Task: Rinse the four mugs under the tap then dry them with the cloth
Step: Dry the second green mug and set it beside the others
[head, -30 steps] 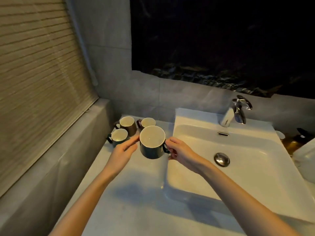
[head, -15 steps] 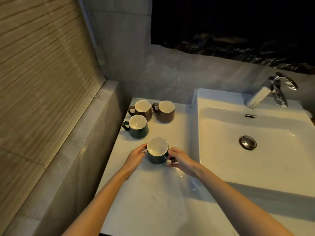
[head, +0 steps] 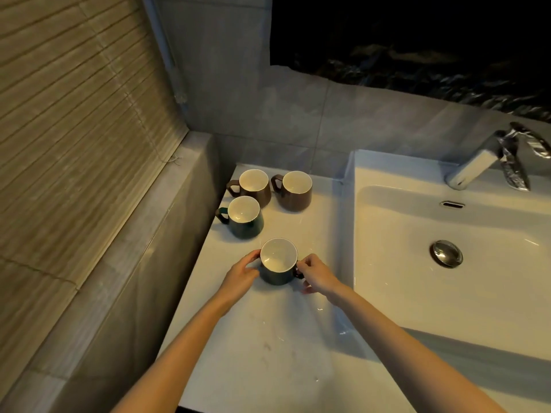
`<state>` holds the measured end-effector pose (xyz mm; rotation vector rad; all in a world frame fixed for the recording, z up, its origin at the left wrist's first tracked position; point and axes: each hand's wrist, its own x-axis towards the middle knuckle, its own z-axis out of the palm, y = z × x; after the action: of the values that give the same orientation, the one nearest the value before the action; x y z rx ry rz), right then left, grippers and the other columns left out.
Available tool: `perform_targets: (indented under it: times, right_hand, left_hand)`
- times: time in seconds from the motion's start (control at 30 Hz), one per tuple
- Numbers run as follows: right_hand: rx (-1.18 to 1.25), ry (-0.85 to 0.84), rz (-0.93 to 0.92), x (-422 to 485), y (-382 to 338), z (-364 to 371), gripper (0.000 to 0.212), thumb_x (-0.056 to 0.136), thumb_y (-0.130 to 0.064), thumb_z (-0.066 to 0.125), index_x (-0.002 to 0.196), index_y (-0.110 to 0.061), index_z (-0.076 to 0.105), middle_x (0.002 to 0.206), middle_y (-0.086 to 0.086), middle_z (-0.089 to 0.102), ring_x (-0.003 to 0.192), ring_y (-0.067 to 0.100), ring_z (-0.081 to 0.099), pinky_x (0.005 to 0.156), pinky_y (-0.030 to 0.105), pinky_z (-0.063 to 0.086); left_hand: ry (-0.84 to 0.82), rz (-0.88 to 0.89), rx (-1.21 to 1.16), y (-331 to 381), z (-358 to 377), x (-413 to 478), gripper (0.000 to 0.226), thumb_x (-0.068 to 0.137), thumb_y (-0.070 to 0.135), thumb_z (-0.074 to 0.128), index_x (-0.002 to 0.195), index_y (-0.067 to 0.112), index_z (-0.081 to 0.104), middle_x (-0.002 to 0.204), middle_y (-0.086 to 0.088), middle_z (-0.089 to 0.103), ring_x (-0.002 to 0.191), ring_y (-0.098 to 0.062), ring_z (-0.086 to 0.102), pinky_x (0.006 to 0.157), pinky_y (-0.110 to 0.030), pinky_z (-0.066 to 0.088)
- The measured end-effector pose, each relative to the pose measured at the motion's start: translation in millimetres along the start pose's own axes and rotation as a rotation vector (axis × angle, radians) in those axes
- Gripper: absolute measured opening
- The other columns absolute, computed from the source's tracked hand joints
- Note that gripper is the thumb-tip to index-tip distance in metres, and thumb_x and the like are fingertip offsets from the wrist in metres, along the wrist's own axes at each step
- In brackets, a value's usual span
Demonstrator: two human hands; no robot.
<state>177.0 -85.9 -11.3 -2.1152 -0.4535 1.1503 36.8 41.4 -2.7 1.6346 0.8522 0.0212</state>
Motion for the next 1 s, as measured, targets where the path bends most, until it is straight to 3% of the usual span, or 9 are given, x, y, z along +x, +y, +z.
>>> perform_targets:
  times: [0.07, 0.17, 0.27, 0.37, 0.43, 0.53, 0.8, 0.9, 1.0]
  right_hand:
    - [-0.143, 0.089, -0.077, 0.0, -2.1, -6.0, 0.027, 0.097, -0.024, 0.051, 0.118, -0.008, 0.043, 0.117, 0.011, 0.05, 0.09, 0.024, 0.059, 0.079, 0.037, 0.054]
    - [-0.346, 0.166, -0.25, -5.5, -16.6, -22.0, 0.036, 0.097, -0.023, 0.052, 0.13, -0.011, 0.041, 0.133, 0.009, 0.046, 0.113, 0.025, 0.053, 0.089, 0.029, 0.044]
    - [-0.46, 0.216, -0.409, -7.2, -40.8, -38.0, 0.032, 0.099, -0.027, 0.048, 0.129, -0.019, 0.045, 0.138, 0.003, 0.046, 0.114, 0.02, 0.054, 0.092, 0.028, 0.045]
    - [-0.549, 0.272, -0.516, 0.6, -67.3, -49.7, 0.032, 0.1, -0.027, 0.048, 0.131, -0.02, 0.047, 0.138, 0.0, 0.043, 0.115, 0.019, 0.054, 0.085, 0.024, 0.041]
    - [-0.563, 0.325, -0.558, 14.5, -82.6, -53.6, 0.032, 0.098, -0.026, 0.05, 0.13, -0.019, 0.049, 0.136, 0.001, 0.045, 0.115, 0.02, 0.053, 0.088, 0.028, 0.045]
    - [-0.589, 0.372, -0.53, 42.8, -101.2, -52.3, 0.036, 0.097, -0.027, 0.051, 0.132, -0.018, 0.049, 0.137, 0.002, 0.045, 0.116, 0.025, 0.052, 0.091, 0.039, 0.048]
    - [-0.722, 0.356, -0.246, 122.5, -128.1, -47.8, 0.068, 0.088, -0.04, 0.062, 0.146, -0.026, 0.03, 0.158, 0.003, 0.02, 0.137, 0.038, 0.025, 0.108, 0.046, 0.033]
    - [-0.746, 0.321, -0.124, 146.0, -131.3, -47.6, 0.08, 0.087, -0.045, 0.063, 0.151, -0.031, 0.017, 0.16, 0.002, 0.011, 0.141, 0.042, 0.017, 0.111, 0.05, 0.029]
    - [-0.775, 0.337, -0.107, 162.2, -130.1, -47.2, 0.078, 0.086, -0.044, 0.063, 0.15, -0.029, 0.021, 0.158, 0.002, 0.018, 0.134, 0.043, 0.028, 0.106, 0.049, 0.037]
  left_hand:
    - [0.027, 0.007, 0.071, 0.9, -6.6, -1.8, 0.047, 0.098, 0.008, 0.044, 0.143, 0.021, 0.038, 0.145, 0.003, 0.041, 0.131, -0.02, 0.042, 0.102, -0.031, 0.037]
    - [0.105, 0.056, 0.12, 11.6, -24.1, -1.3, 0.047, 0.098, 0.012, 0.046, 0.143, 0.023, 0.037, 0.146, 0.002, 0.041, 0.129, -0.021, 0.045, 0.1, -0.033, 0.04]
    - [0.176, 0.149, 0.158, 35.6, -50.4, 7.3, 0.046, 0.098, 0.011, 0.046, 0.142, 0.023, 0.04, 0.142, 0.002, 0.044, 0.123, -0.017, 0.049, 0.096, -0.03, 0.043]
    - [0.199, 0.234, 0.194, 61.6, -77.6, 25.1, 0.046, 0.097, 0.009, 0.047, 0.141, 0.019, 0.04, 0.141, 0.0, 0.044, 0.118, -0.013, 0.05, 0.09, -0.026, 0.041]
    - [0.206, 0.268, 0.217, 73.7, -93.6, 44.5, 0.048, 0.096, 0.009, 0.048, 0.143, 0.018, 0.039, 0.145, -0.003, 0.041, 0.121, -0.015, 0.05, 0.09, -0.025, 0.041]
    - [0.213, 0.285, 0.307, 81.9, -112.2, 82.1, 0.049, 0.096, 0.01, 0.049, 0.144, 0.018, 0.038, 0.146, -0.006, 0.037, 0.129, -0.022, 0.044, 0.093, -0.025, 0.038]
    - [0.06, 0.243, 0.597, 70.7, -141.0, 183.0, 0.06, 0.091, 0.019, 0.061, 0.145, 0.013, 0.035, 0.148, -0.011, 0.037, 0.136, -0.026, 0.036, 0.111, -0.038, 0.032]
    - [0.001, 0.247, 0.673, 59.3, -144.6, 202.1, 0.06, 0.088, 0.019, 0.066, 0.142, 0.012, 0.042, 0.142, -0.011, 0.046, 0.128, -0.028, 0.045, 0.107, -0.04, 0.038]
    - [-0.043, 0.279, 0.716, 49.4, -147.6, 213.9, 0.05, 0.088, 0.024, 0.065, 0.136, 0.019, 0.051, 0.127, -0.007, 0.061, 0.113, -0.023, 0.057, 0.096, -0.04, 0.048]
